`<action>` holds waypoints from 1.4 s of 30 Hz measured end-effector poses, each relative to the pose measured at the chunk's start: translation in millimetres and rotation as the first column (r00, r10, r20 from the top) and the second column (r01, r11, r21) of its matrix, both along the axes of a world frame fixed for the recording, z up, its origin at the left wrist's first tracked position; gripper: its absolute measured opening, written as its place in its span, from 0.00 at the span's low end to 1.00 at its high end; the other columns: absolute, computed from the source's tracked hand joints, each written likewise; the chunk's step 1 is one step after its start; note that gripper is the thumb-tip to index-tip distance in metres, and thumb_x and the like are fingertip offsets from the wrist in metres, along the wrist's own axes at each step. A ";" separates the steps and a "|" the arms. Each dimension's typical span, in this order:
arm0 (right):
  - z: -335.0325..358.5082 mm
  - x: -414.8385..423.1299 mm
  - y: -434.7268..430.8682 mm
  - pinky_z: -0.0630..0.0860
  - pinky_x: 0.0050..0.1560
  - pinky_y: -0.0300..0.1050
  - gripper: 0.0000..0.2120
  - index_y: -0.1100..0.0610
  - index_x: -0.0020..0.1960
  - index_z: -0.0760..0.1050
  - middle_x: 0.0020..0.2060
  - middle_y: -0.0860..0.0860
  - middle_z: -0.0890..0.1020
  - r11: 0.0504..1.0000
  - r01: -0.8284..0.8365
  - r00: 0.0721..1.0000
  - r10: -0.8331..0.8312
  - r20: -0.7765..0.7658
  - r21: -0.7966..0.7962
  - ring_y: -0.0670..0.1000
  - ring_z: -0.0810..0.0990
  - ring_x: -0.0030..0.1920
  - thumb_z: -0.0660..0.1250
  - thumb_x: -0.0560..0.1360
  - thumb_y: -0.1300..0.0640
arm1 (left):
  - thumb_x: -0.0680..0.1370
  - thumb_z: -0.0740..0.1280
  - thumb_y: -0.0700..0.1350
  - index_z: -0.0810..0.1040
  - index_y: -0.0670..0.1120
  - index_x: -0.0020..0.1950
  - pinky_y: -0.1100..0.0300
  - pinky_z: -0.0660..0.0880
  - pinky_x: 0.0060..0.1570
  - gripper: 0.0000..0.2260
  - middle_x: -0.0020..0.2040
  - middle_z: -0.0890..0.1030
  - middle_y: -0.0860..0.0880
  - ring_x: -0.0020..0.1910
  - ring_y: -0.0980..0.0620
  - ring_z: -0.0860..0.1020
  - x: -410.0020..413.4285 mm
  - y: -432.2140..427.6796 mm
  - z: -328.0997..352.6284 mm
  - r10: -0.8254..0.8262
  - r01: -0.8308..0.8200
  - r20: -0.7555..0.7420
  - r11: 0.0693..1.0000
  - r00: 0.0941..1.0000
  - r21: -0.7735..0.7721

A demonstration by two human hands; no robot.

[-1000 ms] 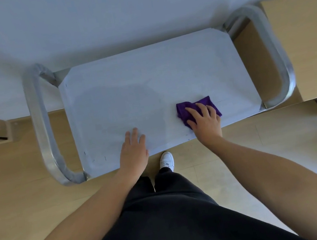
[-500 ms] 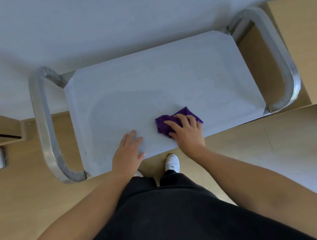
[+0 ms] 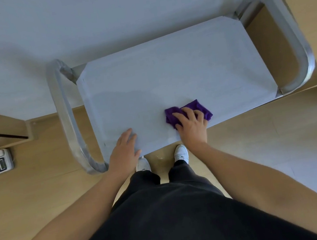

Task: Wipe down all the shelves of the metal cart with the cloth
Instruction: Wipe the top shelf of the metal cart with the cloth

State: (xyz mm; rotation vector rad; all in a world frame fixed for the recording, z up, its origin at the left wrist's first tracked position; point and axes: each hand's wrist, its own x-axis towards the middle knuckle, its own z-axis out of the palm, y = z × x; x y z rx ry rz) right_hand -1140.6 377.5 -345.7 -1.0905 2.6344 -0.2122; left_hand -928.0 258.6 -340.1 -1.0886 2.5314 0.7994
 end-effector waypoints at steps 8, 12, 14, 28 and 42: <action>-2.3 78.5 -20.4 0.71 0.56 0.57 0.18 0.39 0.63 0.74 0.64 0.46 0.74 0.927 -0.376 0.926 0.376 -0.023 -0.004 0.57 0.70 0.62 0.67 0.73 0.44 | 0.79 0.65 0.44 0.59 0.48 0.78 0.54 0.64 0.72 0.28 0.80 0.52 0.55 0.77 0.53 0.54 21.7 -13.1 0.5 -0.004 0.008 -0.078 0.999 0.997 0.052; 3.3 32.2 -18.3 0.61 0.63 0.57 0.19 0.36 0.67 0.68 0.70 0.44 0.68 0.991 -0.105 0.994 0.103 0.026 0.088 0.56 0.62 0.69 0.62 0.76 0.42 | 0.81 0.63 0.44 0.57 0.49 0.79 0.53 0.64 0.72 0.27 0.80 0.49 0.56 0.78 0.54 0.52 29.7 -24.3 -0.5 -0.092 0.095 -0.050 0.994 0.995 0.063; 5.8 11.8 -14.2 0.60 0.66 0.57 0.20 0.36 0.68 0.66 0.72 0.44 0.65 0.993 0.032 0.998 -0.038 0.044 0.117 0.56 0.58 0.71 0.62 0.77 0.42 | 0.81 0.62 0.44 0.56 0.49 0.79 0.54 0.64 0.71 0.28 0.80 0.48 0.56 0.78 0.54 0.51 29.3 -25.0 -0.3 -0.108 0.111 -0.047 0.992 0.993 0.060; 12.1 73.4 -53.4 0.64 0.64 0.55 0.21 0.38 0.69 0.66 0.71 0.45 0.66 0.965 -0.241 0.968 0.231 0.094 0.106 0.56 0.61 0.68 0.62 0.77 0.41 | 0.79 0.64 0.45 0.58 0.48 0.78 0.54 0.68 0.69 0.28 0.80 0.52 0.52 0.77 0.51 0.55 29.5 -25.9 -2.1 -0.118 0.118 -0.020 0.993 0.993 -0.005; 12.0 -10.6 -21.5 0.63 0.65 0.55 0.20 0.39 0.70 0.66 0.71 0.47 0.66 0.983 -0.141 0.989 0.133 0.067 0.118 0.56 0.60 0.69 0.60 0.79 0.44 | 0.77 0.63 0.42 0.73 0.43 0.66 0.51 0.74 0.56 0.17 0.74 0.64 0.44 0.70 0.44 0.66 -54.3 -19.4 11.5 -0.135 0.134 0.003 0.981 0.991 -0.143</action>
